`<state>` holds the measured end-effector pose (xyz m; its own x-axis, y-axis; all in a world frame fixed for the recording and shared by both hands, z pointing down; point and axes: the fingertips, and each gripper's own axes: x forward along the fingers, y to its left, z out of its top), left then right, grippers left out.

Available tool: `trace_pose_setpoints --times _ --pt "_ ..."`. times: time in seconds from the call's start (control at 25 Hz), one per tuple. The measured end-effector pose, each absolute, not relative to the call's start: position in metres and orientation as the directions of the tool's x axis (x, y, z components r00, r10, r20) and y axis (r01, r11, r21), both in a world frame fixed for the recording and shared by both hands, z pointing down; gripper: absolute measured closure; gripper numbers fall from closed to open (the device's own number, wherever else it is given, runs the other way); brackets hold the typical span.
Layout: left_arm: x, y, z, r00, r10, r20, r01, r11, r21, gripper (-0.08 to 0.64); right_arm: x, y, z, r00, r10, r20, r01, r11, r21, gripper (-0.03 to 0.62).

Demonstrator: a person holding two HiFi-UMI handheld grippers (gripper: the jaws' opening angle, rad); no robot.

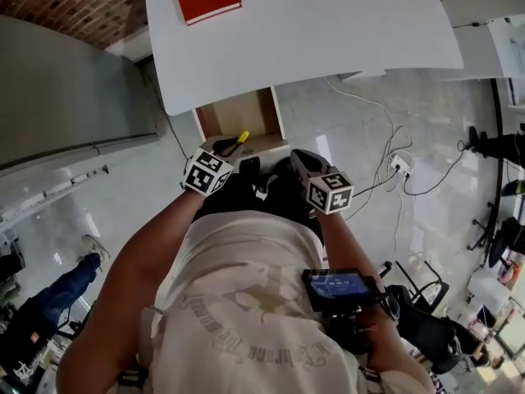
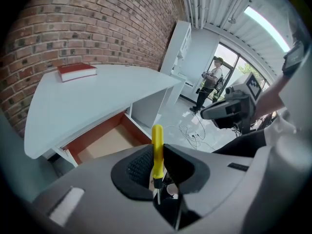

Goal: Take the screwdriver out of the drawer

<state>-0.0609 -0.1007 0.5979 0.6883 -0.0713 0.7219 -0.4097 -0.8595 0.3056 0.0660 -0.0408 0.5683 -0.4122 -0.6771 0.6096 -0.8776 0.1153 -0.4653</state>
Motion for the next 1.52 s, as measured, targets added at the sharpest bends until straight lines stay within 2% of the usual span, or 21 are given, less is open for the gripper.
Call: trace_pose_setpoints --times 0.32,1.52 --pt "-0.083 -0.105 0.572 0.706 -0.154 0.691 -0.480 -0.822 0.307 0.502 0.046 -0.060 0.553 -0.453 -0.673 0.585 -0.868 0.183 -0.461 0.586" --pt "-0.123 -0.117 0.485 0.763 -0.366 0.533 -0.582 -0.748 0.319 0.500 0.005 -0.076 0.488 -0.527 -0.663 0.533 -0.846 0.346 -0.407 0.586"
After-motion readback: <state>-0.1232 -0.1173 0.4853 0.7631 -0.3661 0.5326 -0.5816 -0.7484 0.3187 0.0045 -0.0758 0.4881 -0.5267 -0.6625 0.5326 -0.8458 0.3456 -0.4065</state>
